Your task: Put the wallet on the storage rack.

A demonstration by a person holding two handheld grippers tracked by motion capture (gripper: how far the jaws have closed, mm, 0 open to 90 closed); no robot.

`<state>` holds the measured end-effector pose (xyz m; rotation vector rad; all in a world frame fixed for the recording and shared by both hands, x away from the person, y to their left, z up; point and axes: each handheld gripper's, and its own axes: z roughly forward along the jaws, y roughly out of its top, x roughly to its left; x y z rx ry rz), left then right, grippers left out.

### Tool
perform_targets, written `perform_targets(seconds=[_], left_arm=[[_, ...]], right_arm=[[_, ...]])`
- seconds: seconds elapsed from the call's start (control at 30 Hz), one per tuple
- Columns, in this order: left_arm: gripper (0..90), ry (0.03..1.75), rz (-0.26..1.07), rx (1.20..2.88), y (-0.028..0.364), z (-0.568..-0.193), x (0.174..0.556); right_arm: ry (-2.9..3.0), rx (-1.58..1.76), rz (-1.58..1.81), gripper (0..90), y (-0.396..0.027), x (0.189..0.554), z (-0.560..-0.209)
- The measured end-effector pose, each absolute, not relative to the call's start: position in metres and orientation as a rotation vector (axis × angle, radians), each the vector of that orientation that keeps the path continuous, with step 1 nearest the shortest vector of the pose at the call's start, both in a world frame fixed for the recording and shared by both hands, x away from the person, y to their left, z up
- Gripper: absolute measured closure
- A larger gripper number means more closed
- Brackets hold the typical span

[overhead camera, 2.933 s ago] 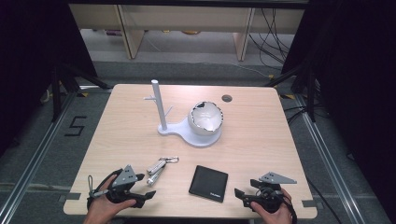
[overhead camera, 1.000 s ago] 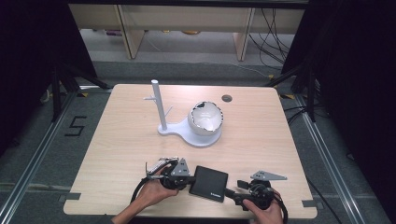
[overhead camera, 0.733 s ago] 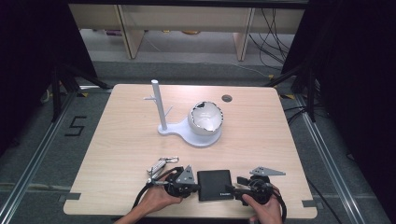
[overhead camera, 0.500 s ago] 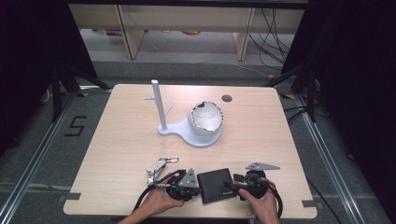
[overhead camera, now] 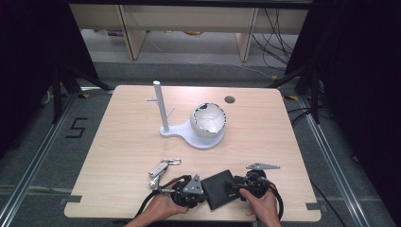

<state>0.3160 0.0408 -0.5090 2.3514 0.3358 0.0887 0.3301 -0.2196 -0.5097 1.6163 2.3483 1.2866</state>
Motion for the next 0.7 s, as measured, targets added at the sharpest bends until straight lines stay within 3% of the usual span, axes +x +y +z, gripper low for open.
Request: perform_targets(seconds=[0.2,0.37,0.57,0.7], left_arm=[[87.9,0.347,0.087,2.340,0.039,-0.510,0.314],[87.9,0.341,0.089,2.340,0.039,-0.510,0.313],[87.3,0.335,0.095,2.340,0.039,-0.510,0.313],[86.3,0.337,0.089,2.339,0.039,-0.510,0.313]], right_arm=[[2.304,1.695,1.378,48.0,-0.226,0.332,-0.514],[2.291,1.840,1.534,56.4,-0.229,0.331,-0.520],[2.274,1.745,1.609,68.3,-0.228,0.330,-0.507],[2.271,1.740,1.642,71.2,-0.229,0.329,-0.505]])
